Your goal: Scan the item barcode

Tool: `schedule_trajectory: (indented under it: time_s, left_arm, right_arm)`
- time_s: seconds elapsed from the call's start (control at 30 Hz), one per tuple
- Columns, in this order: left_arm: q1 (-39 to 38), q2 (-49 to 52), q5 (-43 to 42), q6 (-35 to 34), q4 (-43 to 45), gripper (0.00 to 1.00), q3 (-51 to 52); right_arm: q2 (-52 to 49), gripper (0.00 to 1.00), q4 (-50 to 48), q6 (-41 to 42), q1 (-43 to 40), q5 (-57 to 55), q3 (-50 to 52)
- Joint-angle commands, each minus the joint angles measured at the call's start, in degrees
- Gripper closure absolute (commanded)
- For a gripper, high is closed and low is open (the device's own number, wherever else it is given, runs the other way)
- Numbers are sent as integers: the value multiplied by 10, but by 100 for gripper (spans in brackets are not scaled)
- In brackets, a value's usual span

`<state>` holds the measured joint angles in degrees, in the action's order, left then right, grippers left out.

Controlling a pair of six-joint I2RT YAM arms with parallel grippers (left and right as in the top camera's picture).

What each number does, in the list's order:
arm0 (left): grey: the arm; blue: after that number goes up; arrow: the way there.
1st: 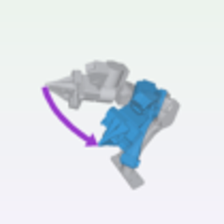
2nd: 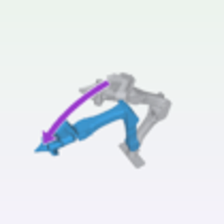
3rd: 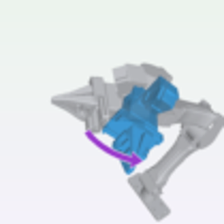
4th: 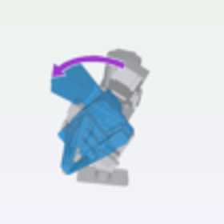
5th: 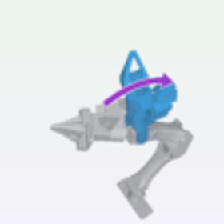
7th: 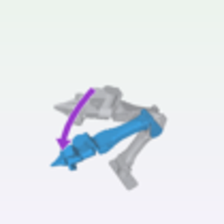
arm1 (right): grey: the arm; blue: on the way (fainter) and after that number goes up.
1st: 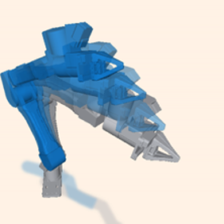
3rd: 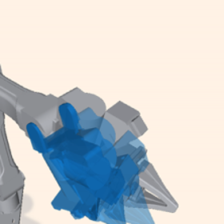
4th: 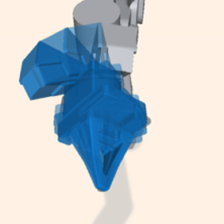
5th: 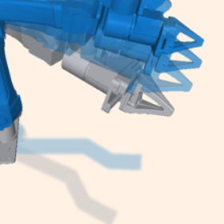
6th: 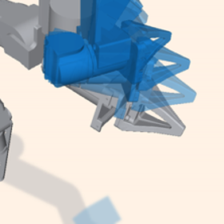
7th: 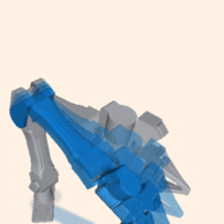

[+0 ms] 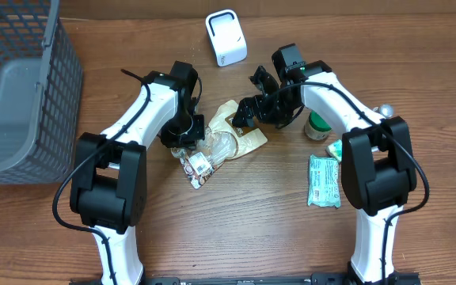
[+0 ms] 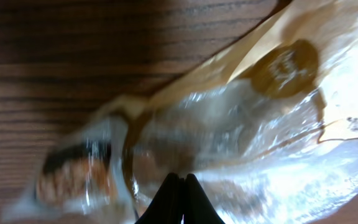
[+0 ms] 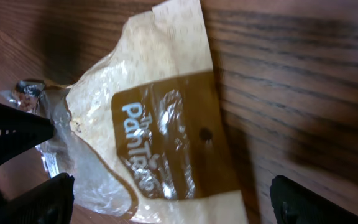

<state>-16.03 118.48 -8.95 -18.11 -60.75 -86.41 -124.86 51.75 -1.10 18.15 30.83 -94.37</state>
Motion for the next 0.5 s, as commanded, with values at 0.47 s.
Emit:
schedule_trajectory:
  time_s: [0.47]
  left_arm:
    - [0, 3, 32, -8, 21, 96, 24]
  right_arm:
    - [-74, 17, -28, 33, 80, 110, 2]
